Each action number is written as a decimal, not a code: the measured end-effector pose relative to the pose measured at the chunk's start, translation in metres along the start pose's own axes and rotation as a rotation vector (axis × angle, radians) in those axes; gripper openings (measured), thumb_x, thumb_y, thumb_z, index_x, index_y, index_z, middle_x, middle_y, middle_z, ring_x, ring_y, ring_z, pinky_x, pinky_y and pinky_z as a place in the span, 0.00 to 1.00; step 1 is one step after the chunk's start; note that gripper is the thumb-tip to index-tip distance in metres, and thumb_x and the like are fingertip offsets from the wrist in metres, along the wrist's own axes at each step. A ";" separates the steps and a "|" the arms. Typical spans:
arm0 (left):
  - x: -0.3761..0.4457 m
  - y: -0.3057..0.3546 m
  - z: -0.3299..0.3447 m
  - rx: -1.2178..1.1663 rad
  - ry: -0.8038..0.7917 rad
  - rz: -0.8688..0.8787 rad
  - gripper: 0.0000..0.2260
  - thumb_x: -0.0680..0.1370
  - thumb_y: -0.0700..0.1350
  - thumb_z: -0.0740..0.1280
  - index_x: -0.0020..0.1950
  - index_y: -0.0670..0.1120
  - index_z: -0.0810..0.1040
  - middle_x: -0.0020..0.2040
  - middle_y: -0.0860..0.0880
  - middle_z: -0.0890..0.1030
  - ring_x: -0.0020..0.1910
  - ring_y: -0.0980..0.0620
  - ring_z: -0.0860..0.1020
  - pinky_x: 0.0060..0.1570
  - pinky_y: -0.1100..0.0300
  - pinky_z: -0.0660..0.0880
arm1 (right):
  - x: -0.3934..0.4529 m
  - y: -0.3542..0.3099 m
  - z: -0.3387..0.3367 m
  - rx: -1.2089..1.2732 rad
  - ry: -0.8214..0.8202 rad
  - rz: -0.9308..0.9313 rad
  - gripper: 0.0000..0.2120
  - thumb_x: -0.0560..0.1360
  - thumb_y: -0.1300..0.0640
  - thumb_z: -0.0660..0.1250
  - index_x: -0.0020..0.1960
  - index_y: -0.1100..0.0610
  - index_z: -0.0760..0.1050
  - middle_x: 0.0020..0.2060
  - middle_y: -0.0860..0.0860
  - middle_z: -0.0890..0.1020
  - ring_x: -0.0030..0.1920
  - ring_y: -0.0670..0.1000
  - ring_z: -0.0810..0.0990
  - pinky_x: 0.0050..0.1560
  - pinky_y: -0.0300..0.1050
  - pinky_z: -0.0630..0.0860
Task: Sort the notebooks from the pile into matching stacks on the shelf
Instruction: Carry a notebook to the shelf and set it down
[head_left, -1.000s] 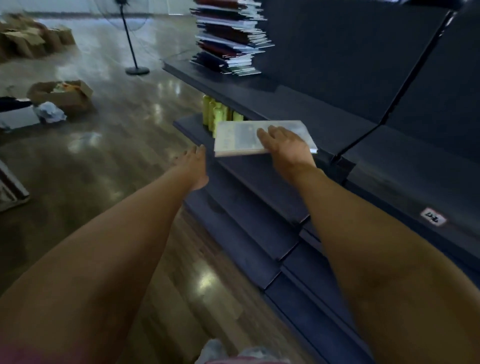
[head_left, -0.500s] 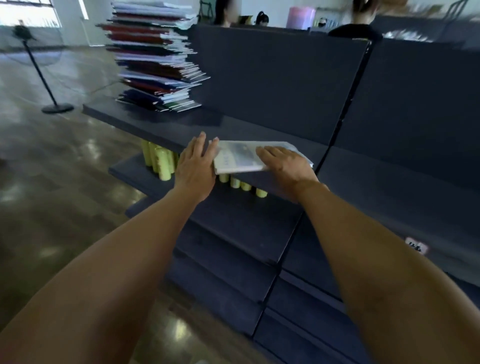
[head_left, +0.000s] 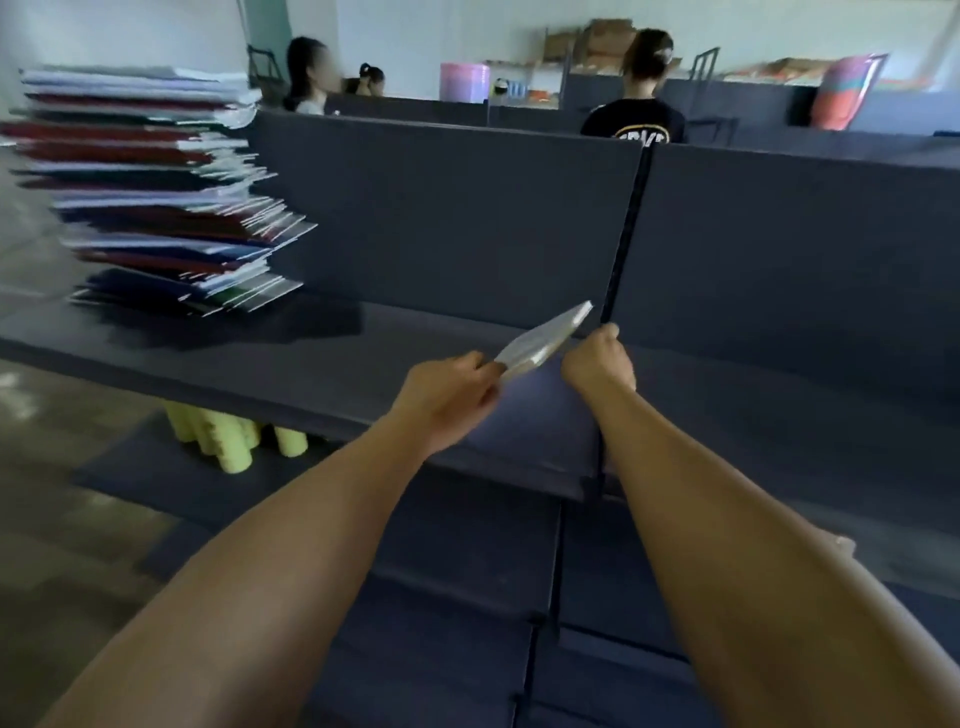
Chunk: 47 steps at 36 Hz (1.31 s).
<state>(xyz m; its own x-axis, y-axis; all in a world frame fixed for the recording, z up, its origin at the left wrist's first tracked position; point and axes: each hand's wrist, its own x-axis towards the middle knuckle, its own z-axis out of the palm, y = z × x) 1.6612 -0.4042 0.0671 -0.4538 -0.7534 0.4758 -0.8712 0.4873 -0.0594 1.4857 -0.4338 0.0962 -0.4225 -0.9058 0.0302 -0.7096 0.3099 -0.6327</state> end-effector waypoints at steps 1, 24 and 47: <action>0.006 0.002 0.001 0.016 -0.033 0.020 0.13 0.81 0.49 0.57 0.61 0.49 0.75 0.47 0.48 0.77 0.40 0.46 0.78 0.33 0.58 0.64 | 0.003 -0.002 0.000 0.136 -0.004 0.058 0.21 0.79 0.61 0.56 0.70 0.63 0.58 0.63 0.59 0.74 0.60 0.60 0.76 0.49 0.47 0.72; 0.069 -0.016 0.054 -0.371 -0.460 0.184 0.12 0.73 0.58 0.68 0.34 0.57 0.69 0.47 0.55 0.75 0.51 0.50 0.75 0.48 0.49 0.76 | 0.019 0.020 0.018 -0.116 -0.069 0.122 0.07 0.72 0.68 0.59 0.44 0.59 0.73 0.44 0.54 0.76 0.40 0.52 0.76 0.34 0.38 0.70; 0.078 -0.012 0.052 -0.338 -0.531 0.049 0.23 0.77 0.59 0.64 0.69 0.52 0.70 0.69 0.53 0.71 0.66 0.50 0.71 0.60 0.52 0.71 | 0.028 0.005 0.037 -0.532 -0.052 0.031 0.17 0.77 0.60 0.59 0.66 0.56 0.70 0.66 0.55 0.68 0.67 0.57 0.64 0.64 0.50 0.63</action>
<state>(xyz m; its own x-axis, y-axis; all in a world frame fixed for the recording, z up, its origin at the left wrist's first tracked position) 1.6265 -0.4915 0.0589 -0.5981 -0.8010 -0.0259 -0.7792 0.5737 0.2523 1.4912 -0.4686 0.0652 -0.4292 -0.9027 -0.0297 -0.8905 0.4284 -0.1529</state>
